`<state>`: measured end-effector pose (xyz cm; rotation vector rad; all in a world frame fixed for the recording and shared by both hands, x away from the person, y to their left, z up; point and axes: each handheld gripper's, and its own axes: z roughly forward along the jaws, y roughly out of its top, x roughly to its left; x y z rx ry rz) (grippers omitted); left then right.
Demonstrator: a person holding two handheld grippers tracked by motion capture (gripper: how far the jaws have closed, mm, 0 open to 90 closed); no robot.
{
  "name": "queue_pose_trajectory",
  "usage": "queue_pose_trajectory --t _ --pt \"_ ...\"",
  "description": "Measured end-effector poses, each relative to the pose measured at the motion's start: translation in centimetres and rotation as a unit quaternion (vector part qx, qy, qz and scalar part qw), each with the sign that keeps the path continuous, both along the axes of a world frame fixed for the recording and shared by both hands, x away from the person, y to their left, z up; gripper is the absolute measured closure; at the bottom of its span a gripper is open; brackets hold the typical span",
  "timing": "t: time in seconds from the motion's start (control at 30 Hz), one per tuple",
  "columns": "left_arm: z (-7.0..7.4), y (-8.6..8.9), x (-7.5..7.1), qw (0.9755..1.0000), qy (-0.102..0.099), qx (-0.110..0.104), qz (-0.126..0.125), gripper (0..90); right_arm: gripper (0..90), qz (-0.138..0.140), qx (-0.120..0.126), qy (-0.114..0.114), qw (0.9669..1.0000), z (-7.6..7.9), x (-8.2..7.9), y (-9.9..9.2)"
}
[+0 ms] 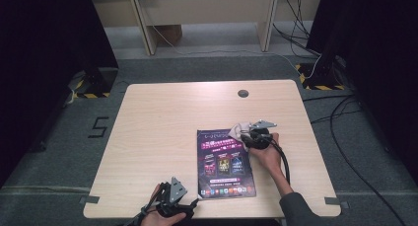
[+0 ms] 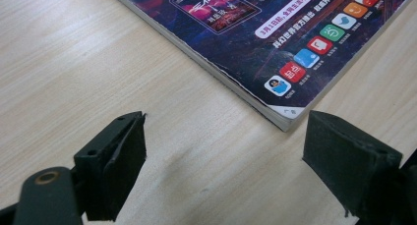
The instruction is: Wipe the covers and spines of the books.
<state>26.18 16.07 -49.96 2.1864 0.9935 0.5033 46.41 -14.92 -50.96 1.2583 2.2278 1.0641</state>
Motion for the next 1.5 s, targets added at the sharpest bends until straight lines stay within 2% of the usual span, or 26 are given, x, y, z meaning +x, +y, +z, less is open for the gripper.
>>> queue_pose_trajectory --t 0.07,0.2,0.27,0.47,0.5,0.63,0.67,0.77,1.1,1.27,1.5 --pt "0.0 0.0 0.0 1.0000 0.001 0.000 0.000 15.9 69.6 -0.003 0.001 0.002 1.0000 0.0 0.2 0.1" --pt "0.0 0.0 0.0 1.0000 0.000 0.002 -0.003 15.9 69.8 -0.002 -0.018 -0.002 0.9998 0.2 1.0 0.8" --pt "0.0 0.0 0.0 1.0000 0.001 0.002 -0.003 15.9 69.8 -0.005 -0.018 0.003 0.9998 0.3 1.2 1.2" --pt "0.0 0.0 0.0 1.0000 0.002 0.004 -0.005 15.9 70.4 0.008 -0.039 -0.003 0.9992 0.5 1.5 2.3" --pt "0.0 0.0 0.0 1.0000 0.002 0.004 -0.005 15.9 70.6 0.017 -0.051 -0.004 0.9985 0.6 1.5 2.8" --pt "-0.1 -0.2 0.0 0.9999 0.003 0.006 -0.008 15.9 71.2 0.033 -0.056 -0.001 0.9979 0.7 1.4 4.1" --pt "-0.1 -0.2 0.0 0.9999 0.003 0.006 -0.008 15.9 71.2 0.033 -0.056 -0.001 0.9979 0.7 1.4 4.1" --pt "-0.1 -0.2 0.0 0.9999 0.005 0.008 -0.010 16.0 71.4 0.048 -0.052 0.000 0.9975 0.6 1.1 6.1" --pt "-0.1 -0.2 -0.1 0.9999 0.006 0.010 -0.011 16.0 71.2 0.092 -0.049 0.002 0.9946 0.5 0.4 10.1" --pt "-0.2 -0.3 -0.1 0.9999 0.005 0.011 -0.012 16.1 71.0 0.105 -0.043 0.004 0.9936 0.5 0.4 11.4" --pt "-0.1 -0.3 -0.1 0.9998 0.004 0.013 -0.013 16.1 70.8 0.133 -0.037 0.001 0.9905 0.3 -0.2 12.9"
